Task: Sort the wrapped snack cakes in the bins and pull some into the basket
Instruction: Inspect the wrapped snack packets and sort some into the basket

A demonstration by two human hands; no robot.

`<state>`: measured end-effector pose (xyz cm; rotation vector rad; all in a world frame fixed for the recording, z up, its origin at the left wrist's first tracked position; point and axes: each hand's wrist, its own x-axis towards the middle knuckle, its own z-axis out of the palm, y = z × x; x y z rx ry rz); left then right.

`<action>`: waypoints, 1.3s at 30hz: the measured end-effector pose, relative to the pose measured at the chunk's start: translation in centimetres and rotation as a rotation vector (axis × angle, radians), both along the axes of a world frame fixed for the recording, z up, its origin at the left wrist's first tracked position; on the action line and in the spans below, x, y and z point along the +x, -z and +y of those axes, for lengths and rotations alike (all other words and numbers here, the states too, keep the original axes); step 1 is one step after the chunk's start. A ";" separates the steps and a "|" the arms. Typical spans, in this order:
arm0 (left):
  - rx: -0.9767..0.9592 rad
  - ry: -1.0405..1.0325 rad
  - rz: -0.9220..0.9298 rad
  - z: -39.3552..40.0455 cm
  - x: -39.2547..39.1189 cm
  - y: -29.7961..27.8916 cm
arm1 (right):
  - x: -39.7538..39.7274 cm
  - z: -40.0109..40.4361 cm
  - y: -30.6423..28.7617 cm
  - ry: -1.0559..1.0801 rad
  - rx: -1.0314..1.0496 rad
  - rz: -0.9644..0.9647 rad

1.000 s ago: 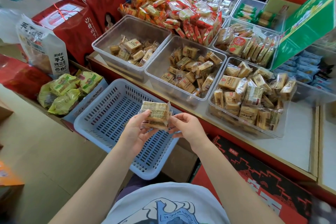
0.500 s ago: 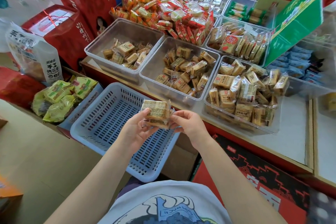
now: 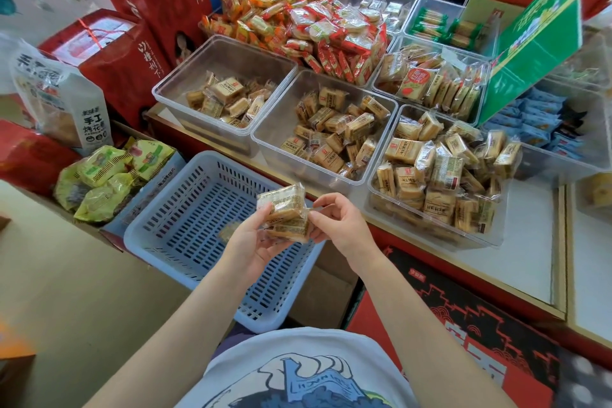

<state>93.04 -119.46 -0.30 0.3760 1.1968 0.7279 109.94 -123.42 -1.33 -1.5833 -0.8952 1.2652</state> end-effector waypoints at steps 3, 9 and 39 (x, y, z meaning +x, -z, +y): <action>0.010 -0.024 0.033 0.1 0.0 0.0 | -0.1 0.2 0.3 0.008 -0.012 0.037; 0.038 -0.064 0.061 0.3 -0.8 0.7 | -0.8 0.7 0.4 -0.041 -0.048 0.081; 0.148 0.264 -0.013 6.2 -6.3 6.9 | -6.3 7.5 4.0 0.050 -0.268 0.272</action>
